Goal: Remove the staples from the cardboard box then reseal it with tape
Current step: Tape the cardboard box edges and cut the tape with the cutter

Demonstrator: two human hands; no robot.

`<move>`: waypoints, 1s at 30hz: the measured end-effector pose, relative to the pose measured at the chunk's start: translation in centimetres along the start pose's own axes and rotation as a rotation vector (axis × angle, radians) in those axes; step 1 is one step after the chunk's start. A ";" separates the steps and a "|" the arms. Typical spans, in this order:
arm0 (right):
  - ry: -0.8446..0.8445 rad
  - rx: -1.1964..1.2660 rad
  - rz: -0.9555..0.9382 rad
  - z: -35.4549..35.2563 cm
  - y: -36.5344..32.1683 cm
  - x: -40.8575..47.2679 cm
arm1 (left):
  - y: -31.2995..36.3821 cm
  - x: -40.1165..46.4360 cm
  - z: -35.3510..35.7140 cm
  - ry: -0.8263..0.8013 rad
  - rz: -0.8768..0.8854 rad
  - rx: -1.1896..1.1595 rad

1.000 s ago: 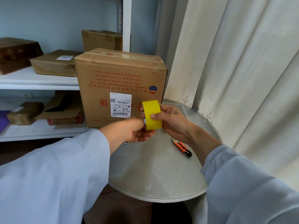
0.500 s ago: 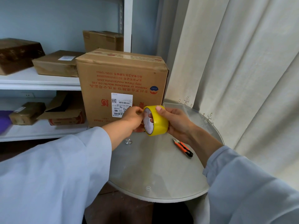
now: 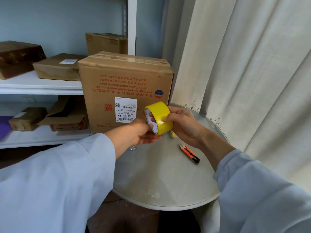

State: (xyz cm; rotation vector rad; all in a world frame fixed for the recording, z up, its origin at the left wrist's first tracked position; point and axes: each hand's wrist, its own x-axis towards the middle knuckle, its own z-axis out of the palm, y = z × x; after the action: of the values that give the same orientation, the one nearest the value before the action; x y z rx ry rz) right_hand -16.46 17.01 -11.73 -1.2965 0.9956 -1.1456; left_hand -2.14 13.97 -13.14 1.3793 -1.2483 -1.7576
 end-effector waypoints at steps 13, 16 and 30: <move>0.324 0.053 0.019 0.0 0.0 0.1 | 0.7 -0.6 0.6 -0.138 -0.069 0.029; 0.393 0.055 0.055 0.4 0.2 0.3 | 0.5 -0.5 0.8 -0.137 -0.047 0.030; 0.067 -0.009 -0.076 0.3 0.5 -0.8 | 0.1 -0.2 0.6 -0.094 -0.102 0.009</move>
State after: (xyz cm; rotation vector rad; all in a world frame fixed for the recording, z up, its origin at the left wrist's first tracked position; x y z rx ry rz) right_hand -16.27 17.81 -12.23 -1.3199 1.0092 -1.2509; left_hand -2.70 14.31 -13.00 1.4022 -1.2562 -1.9086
